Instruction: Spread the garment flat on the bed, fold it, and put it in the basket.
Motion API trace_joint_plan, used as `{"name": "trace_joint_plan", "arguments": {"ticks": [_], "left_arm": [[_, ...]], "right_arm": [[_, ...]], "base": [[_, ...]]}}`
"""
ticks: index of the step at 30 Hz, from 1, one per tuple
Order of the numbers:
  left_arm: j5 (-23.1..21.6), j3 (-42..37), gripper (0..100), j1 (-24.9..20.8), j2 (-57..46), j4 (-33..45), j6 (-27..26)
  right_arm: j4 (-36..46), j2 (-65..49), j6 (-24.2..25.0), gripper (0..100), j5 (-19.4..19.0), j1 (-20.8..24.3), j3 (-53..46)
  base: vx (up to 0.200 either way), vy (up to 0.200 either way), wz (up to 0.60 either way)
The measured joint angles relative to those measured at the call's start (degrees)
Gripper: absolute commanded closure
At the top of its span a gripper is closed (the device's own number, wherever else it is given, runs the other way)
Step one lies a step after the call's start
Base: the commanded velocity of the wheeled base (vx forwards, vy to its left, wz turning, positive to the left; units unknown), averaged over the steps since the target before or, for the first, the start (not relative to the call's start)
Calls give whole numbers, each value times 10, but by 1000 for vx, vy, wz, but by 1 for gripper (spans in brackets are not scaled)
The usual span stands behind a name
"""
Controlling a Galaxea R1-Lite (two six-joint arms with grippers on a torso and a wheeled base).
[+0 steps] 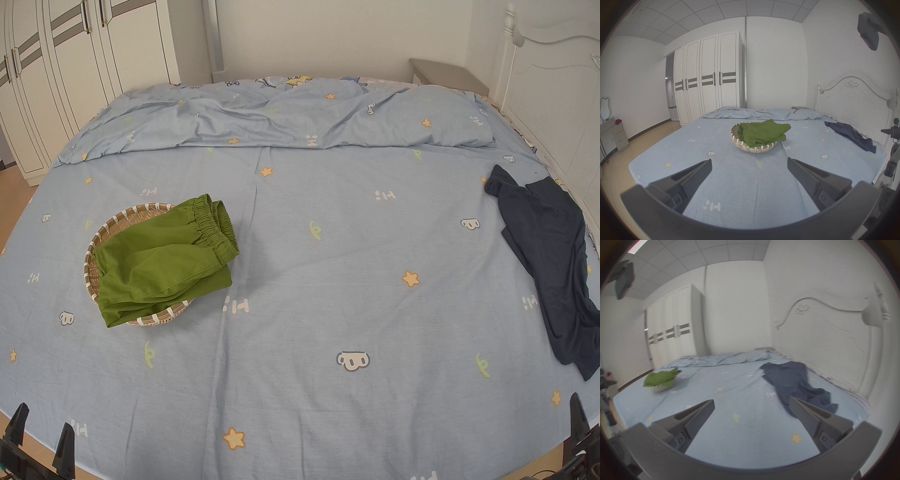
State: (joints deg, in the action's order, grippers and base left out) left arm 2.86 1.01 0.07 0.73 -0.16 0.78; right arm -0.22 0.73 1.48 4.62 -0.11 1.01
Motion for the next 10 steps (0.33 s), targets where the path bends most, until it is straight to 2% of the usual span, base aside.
{"name": "trace_joint_plan", "arguments": {"ticks": [2, 4, 10], "left_arm": [[0, 0, 0, 0, 0, 0, 0], [0, 0, 0, 0, 0, 0, 0], [0, 0, 0, 0, 0, 0, 0]], "right_arm": [[7, 0, -11, 0, -41, 0, 0], [11, 0, -19, 0, -58, 0, 0], [14, 0, -22, 0, -63, 0, 0]], "base": [[0, 0, 0], [0, 0, 0], [0, 0, 0]]}}
